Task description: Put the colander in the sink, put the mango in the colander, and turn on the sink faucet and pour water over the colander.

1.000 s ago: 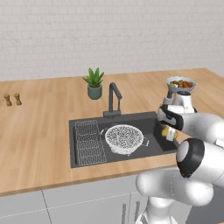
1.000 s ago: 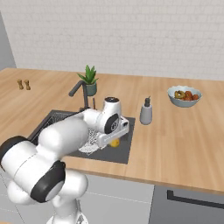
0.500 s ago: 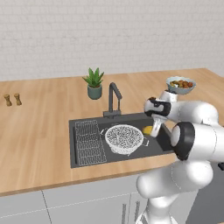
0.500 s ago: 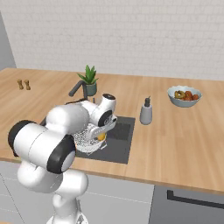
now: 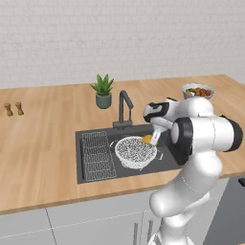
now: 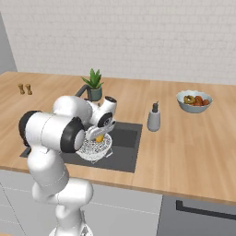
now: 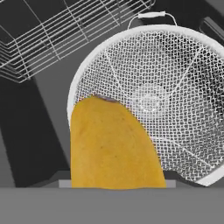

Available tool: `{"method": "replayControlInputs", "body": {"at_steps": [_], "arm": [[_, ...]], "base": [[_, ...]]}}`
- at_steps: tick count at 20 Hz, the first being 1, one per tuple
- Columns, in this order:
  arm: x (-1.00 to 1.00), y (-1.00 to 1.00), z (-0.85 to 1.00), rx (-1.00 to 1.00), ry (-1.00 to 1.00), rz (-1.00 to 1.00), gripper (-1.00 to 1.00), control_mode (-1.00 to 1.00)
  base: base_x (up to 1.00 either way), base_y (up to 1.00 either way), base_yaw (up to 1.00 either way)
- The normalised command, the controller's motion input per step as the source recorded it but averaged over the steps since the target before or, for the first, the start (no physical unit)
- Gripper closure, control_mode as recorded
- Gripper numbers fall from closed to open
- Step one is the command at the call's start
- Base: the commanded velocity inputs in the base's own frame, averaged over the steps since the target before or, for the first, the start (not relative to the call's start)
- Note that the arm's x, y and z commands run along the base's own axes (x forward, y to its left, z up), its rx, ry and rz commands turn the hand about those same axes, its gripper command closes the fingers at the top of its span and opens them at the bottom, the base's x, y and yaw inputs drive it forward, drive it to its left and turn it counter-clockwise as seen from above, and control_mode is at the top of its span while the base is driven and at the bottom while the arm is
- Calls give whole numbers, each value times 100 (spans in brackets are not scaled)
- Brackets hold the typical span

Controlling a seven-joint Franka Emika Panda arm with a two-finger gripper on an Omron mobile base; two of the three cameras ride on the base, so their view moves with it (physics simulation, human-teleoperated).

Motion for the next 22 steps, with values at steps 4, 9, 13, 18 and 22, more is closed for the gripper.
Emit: {"method": "replayControlInputs", "body": {"at_steps": [4, 9, 13, 18, 22], "arm": [[34, 41, -29, 0, 1, 0, 100, -100], [15, 13, -46, 0, 5, 0, 100, -100], [7, 12, -33, 0, 6, 0, 100, -100], [13, 19, -27, 0, 5, 0, 100, -100], [18, 19, -19, 0, 4, 0, 100, -100]], "base": [[0, 0, 0], [0, 0, 0], [0, 0, 0], [0, 0, 0], [0, 0, 0]]}}
